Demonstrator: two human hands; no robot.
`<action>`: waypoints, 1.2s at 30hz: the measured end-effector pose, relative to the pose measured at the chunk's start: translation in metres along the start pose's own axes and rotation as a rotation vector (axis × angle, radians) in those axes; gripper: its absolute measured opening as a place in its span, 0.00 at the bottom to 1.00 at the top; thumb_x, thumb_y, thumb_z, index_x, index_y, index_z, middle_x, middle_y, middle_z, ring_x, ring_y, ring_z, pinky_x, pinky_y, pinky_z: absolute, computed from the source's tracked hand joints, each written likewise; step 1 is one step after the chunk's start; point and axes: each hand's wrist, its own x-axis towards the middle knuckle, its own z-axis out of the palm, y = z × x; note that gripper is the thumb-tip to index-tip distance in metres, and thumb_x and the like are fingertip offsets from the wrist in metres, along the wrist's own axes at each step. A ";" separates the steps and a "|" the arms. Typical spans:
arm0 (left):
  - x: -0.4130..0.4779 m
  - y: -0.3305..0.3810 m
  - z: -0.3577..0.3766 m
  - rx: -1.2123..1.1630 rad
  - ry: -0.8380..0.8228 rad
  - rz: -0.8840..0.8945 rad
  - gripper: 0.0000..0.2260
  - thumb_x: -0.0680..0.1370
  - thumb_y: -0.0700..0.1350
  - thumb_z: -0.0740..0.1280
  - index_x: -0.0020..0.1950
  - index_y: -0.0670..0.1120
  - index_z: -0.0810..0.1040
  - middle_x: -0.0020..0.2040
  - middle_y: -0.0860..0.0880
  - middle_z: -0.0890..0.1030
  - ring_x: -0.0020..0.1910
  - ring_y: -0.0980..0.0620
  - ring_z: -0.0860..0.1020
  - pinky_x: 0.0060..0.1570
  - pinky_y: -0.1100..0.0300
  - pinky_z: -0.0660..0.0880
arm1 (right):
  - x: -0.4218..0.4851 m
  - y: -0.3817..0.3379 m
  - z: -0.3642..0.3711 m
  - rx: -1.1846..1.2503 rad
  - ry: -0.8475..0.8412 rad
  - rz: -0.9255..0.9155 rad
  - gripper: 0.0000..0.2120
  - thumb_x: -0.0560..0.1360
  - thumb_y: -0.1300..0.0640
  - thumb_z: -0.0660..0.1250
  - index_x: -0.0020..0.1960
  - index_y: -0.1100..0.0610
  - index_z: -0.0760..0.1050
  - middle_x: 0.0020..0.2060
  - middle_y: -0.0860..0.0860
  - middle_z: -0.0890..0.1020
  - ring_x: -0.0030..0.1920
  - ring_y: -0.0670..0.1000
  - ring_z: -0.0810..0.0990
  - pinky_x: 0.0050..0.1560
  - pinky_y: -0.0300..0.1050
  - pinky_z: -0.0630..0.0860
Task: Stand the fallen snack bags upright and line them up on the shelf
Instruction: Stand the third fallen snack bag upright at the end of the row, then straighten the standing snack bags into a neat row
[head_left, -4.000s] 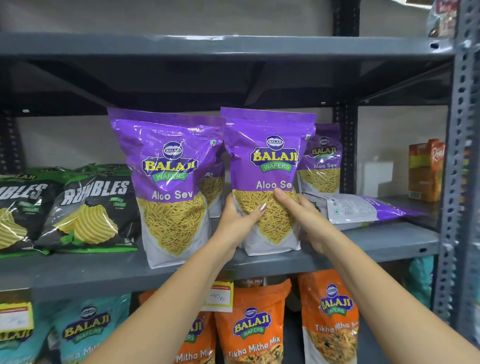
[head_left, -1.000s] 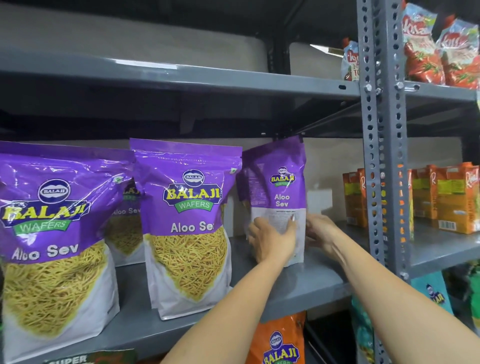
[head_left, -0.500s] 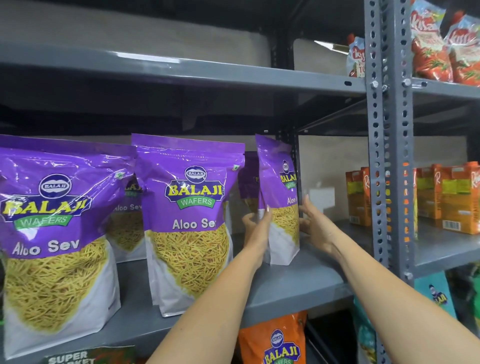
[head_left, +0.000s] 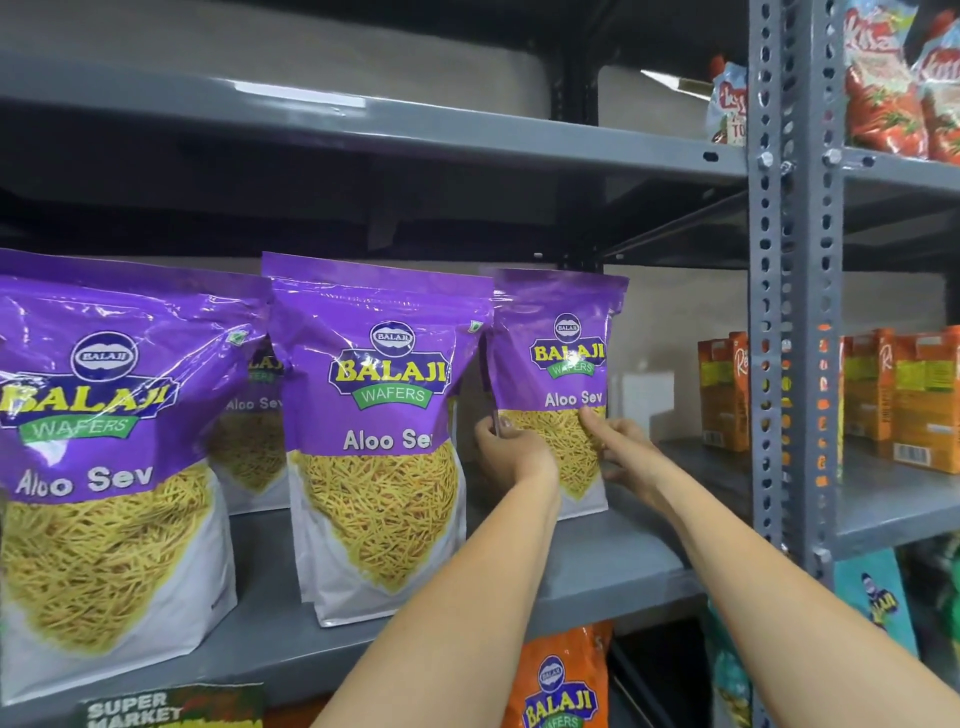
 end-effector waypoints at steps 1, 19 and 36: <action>-0.001 -0.001 0.000 0.004 -0.022 0.029 0.13 0.81 0.44 0.60 0.64 0.44 0.76 0.59 0.42 0.82 0.57 0.41 0.80 0.52 0.56 0.72 | -0.002 -0.001 0.000 0.003 -0.004 -0.006 0.46 0.48 0.24 0.74 0.58 0.51 0.73 0.57 0.53 0.84 0.55 0.52 0.81 0.52 0.52 0.75; -0.031 -0.010 -0.030 0.174 -0.183 0.224 0.21 0.76 0.58 0.65 0.65 0.48 0.72 0.64 0.47 0.79 0.61 0.43 0.78 0.55 0.56 0.72 | -0.073 -0.019 0.002 -0.004 -0.118 -0.023 0.44 0.60 0.28 0.73 0.70 0.48 0.71 0.61 0.46 0.84 0.62 0.51 0.81 0.68 0.61 0.71; -0.105 0.001 -0.099 0.239 -0.252 0.520 0.30 0.76 0.53 0.67 0.75 0.46 0.62 0.73 0.51 0.63 0.73 0.51 0.63 0.70 0.59 0.59 | -0.123 -0.025 0.013 -0.218 0.322 -0.242 0.35 0.74 0.42 0.69 0.75 0.57 0.65 0.70 0.55 0.75 0.68 0.53 0.75 0.64 0.46 0.70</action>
